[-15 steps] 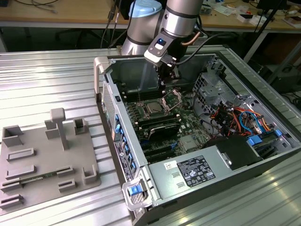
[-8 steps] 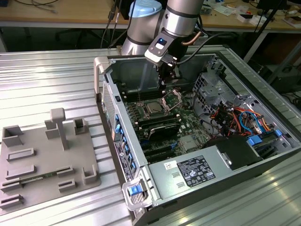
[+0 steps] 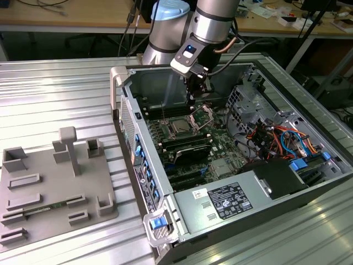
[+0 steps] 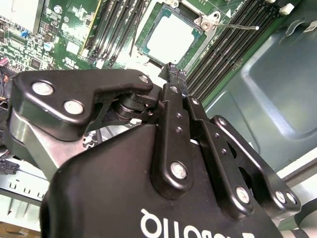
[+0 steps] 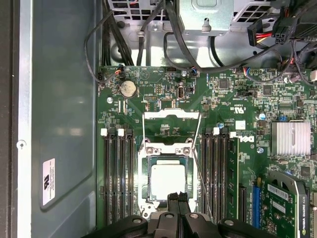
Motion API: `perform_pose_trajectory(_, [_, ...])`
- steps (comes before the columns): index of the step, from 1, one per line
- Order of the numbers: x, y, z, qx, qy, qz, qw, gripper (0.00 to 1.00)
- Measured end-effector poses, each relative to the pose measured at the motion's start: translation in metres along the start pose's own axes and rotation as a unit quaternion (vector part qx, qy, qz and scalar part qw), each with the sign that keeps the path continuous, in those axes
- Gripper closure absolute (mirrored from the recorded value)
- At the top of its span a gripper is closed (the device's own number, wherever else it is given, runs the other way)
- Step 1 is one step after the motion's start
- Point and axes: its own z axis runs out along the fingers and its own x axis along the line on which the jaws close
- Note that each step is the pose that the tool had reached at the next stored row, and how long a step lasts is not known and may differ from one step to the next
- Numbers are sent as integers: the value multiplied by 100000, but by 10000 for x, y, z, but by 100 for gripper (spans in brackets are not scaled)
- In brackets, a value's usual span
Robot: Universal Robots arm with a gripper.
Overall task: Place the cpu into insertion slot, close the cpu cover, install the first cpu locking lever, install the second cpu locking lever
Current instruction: 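Close the cpu cover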
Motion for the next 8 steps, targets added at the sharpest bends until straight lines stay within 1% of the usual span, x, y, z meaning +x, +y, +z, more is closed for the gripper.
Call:
perform_pose_trajectory(3, [2,0,-42,-3,5,8,100000,89])
perform_pose_trajectory(6, [3,5,-42,-8,4,12,100000,89])
perform_pose_trajectory(8, [3,25,-42,-2,0,16,100000,89])
